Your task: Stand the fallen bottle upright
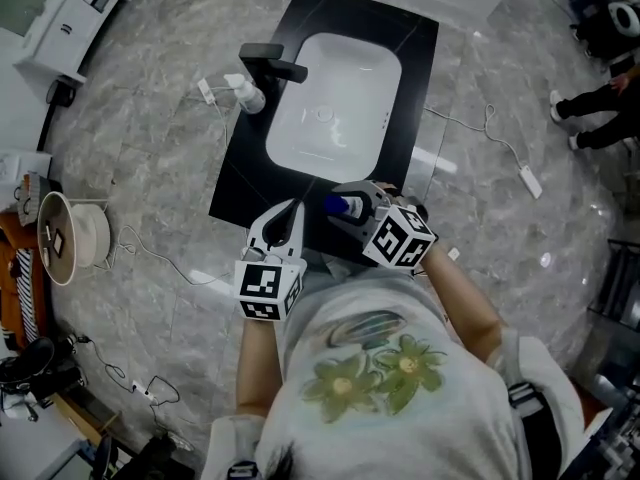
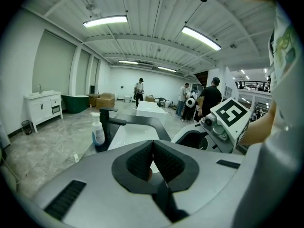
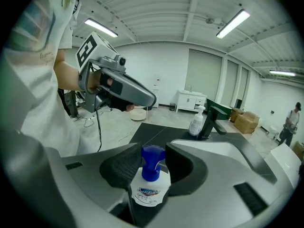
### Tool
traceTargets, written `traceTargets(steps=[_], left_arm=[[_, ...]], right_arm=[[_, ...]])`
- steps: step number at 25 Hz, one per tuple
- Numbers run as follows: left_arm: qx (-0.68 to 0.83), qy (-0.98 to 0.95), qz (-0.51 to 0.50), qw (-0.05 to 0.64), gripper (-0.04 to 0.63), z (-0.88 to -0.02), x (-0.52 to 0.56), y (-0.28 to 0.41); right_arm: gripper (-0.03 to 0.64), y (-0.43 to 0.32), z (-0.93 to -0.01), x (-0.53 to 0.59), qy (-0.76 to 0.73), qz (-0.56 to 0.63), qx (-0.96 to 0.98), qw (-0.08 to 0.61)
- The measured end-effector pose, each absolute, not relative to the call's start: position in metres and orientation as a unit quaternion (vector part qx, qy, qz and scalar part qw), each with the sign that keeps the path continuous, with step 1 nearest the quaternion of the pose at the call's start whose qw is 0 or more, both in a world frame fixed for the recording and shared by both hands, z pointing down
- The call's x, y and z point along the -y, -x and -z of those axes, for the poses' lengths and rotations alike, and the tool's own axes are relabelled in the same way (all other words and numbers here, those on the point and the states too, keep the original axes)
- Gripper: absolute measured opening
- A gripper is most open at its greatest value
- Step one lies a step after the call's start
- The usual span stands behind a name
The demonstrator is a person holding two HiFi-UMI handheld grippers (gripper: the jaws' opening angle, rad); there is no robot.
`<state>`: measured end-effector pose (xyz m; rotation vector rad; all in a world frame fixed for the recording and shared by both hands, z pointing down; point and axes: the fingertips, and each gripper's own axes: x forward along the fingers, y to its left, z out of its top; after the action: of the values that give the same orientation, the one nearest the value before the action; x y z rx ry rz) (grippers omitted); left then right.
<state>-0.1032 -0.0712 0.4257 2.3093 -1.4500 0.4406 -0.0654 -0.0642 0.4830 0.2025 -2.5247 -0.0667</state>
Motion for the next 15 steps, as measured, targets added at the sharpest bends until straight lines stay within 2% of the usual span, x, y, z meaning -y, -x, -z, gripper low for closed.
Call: traceTargets(steps=[15], left_arm=[[0.512, -0.822, -0.157, 0.191, 0.018, -0.429, 0.059, 0.062]], right_arm=[[0.172, 0.029, -0.479, 0.056, -0.076, 0.030, 0.954, 0.290]])
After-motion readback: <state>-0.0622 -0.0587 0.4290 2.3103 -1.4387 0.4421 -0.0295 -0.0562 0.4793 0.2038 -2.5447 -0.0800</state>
